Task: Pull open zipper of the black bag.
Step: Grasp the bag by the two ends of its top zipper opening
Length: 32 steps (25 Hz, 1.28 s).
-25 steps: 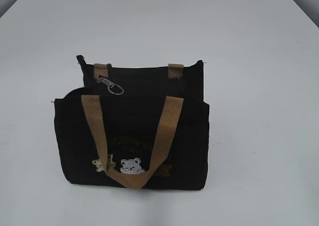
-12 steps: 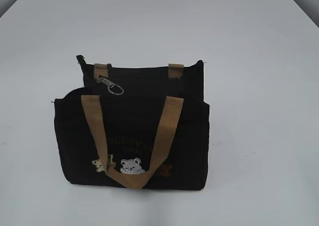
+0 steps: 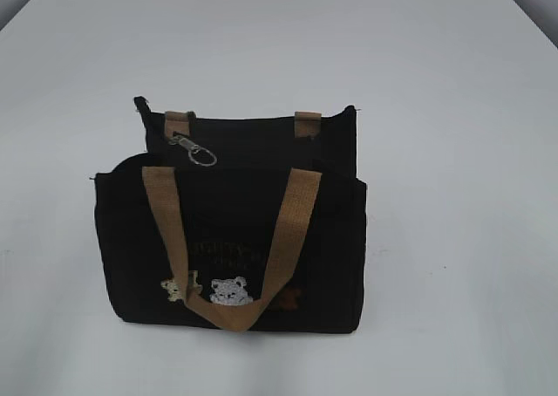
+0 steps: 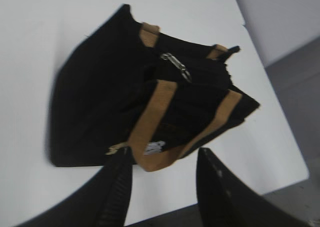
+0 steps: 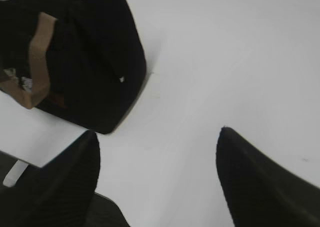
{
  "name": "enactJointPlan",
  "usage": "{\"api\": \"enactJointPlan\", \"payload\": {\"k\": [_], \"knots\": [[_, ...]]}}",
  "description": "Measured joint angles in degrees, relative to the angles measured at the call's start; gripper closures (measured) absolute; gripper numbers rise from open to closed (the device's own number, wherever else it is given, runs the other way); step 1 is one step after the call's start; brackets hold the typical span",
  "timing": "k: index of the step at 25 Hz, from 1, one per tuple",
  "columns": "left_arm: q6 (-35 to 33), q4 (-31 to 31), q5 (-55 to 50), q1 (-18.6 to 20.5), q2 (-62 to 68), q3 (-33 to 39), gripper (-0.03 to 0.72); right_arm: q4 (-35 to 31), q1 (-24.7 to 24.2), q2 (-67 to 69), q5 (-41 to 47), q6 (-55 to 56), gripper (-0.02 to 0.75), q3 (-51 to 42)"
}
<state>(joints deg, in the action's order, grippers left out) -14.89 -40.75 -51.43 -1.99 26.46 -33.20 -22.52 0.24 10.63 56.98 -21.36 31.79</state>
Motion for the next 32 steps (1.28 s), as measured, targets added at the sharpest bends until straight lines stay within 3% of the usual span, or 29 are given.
{"api": "enactJointPlan", "payload": {"k": [4,7,12,16,24,28,32], "knots": [[-11.12,-14.28,0.69,-0.68,11.2,-0.4,0.278,-5.58,4.28,6.78,-3.06,-10.12,0.178,0.3],[-15.85,-18.49,1.58,-0.75,21.01,-2.36,0.242,-8.35,8.09,13.92,-3.13,-15.06,0.178,1.71],[-18.64,-19.46,2.81,-1.92,34.65,-8.93,0.251,-11.32,12.35,27.48,-3.24,-18.16,0.178,7.38],[-19.95,-19.49,2.96,-5.11,45.95,-14.9,0.299,-12.64,16.29,39.97,-3.5,-22.97,0.178,13.56],[-19.81,-18.97,6.15,-9.54,61.14,-21.45,0.316,-12.9,25.79,55.59,-6.86,-27.17,0.178,25.77],[-19.68,-19.23,7.89,-10.1,62.77,-23.13,0.426,-13.05,30.87,61.43,-9.83,-28.32,0.178,29.6],[-19.59,-19.55,7.11,-10.28,62.77,-24.01,0.64,-13.05,35.98,66.81,-13.43,-30.1,0.194,31.53]]}}
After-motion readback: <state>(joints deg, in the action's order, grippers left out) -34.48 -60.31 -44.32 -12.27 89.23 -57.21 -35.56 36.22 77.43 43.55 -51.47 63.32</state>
